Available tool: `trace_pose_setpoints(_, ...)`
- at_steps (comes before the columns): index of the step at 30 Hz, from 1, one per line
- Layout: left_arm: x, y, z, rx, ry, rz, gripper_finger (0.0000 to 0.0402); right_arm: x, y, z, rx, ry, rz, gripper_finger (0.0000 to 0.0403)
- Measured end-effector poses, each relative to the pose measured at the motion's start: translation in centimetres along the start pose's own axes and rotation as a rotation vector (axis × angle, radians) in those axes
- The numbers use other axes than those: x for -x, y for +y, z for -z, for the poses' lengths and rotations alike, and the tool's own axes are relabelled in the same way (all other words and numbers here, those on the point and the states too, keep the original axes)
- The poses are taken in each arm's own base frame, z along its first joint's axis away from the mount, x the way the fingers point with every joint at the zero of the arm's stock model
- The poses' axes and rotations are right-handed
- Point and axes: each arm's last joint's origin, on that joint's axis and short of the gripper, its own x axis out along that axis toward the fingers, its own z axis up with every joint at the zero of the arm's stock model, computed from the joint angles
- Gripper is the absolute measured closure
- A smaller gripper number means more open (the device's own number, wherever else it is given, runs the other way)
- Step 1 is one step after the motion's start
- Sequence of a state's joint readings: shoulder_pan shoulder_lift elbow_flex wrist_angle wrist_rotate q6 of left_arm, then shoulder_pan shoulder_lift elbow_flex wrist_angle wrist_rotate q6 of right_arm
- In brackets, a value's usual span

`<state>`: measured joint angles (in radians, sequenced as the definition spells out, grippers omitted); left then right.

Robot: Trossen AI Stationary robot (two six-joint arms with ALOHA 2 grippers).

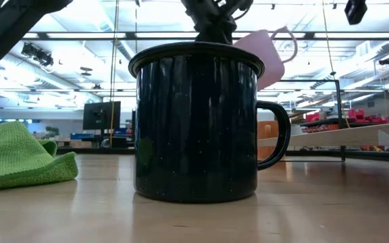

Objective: Stack small to large cups/mugs on shelf
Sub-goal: Put the light violet mug on the shelf

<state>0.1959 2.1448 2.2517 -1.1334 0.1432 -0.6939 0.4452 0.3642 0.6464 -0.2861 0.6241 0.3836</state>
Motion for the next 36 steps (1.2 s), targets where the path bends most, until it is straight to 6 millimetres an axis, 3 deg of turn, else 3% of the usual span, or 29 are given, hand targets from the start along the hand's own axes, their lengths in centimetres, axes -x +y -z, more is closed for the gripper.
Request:
trace_pose_setpoints(8, -0.2, -0.1, 0.4, 0.002, -0.019, -0.071, 0.0390, -1.0, 0.9, -0.3, 0.064, 0.220, 0.108, 0.0306)
trace_pose_setpoints(14, -2.1, -0.6, 1.0, -0.006, 0.005, -0.094, 0.0390, -1.4, 1.1, -0.1, 0.110, 0.326, 0.169, 0.0306)
trace_pose_setpoints(20, -3.9, -1.0, 1.7, -0.020, 0.042, -0.115, 0.0390, -1.2, 0.7, 0.5, 0.093, 0.379, 0.214, 0.0306)
trace_pose_setpoints(36, -4.0, -1.4, 2.0, -0.017, 0.023, -0.119, 0.0390, -1.1, 0.1, 1.8, 0.094, 0.404, 0.275, 0.0306)
